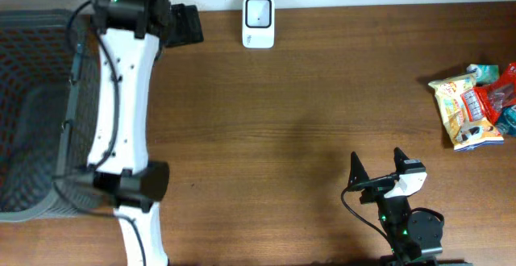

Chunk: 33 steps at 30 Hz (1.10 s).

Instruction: Scan the item barcode

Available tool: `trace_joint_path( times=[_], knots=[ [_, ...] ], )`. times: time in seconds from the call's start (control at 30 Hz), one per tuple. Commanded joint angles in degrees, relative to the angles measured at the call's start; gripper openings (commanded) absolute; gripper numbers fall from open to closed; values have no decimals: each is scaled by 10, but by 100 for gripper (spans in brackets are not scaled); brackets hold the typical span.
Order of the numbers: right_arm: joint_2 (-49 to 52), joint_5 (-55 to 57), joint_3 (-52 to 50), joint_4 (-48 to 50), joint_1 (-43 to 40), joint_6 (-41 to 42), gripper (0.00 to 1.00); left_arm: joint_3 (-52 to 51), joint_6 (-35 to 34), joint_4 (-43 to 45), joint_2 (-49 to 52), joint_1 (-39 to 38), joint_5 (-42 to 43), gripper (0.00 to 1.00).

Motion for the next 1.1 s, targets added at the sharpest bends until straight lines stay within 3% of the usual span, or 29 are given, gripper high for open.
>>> trace_joint_path(
  times=[0.0, 0.13, 0.33, 0.43, 0.53, 0.77, 0.93, 1.07],
  knots=[
    [-4, 7, -5, -2, 4, 0, 98, -187, 16, 97, -112, -4, -18, 99],
    [-4, 7, -5, -2, 4, 0, 98, -456, 99, 271, -254, -29, 40, 99],
    [-4, 7, -5, -2, 4, 0, 98, -851, 102, 456, -495, -52, 40, 99],
    [-4, 7, -5, -2, 4, 0, 98, -979, 102, 482, -632, -51, 24, 99],
    [-4, 7, -5, -2, 4, 0, 98, -1027, 102, 463, -753, -51, 22, 99],
    [-4, 7, -5, -2, 4, 0, 98, -1106, 161, 458, -876, -52, 31, 99],
    [-4, 7, -5, -2, 4, 0, 98, -1266, 266, 651, -1009, -48, 124, 99],
    [-4, 7, -5, -2, 4, 0, 98, -1372, 269, 733, -1099, 3, 168, 99]
  ],
)
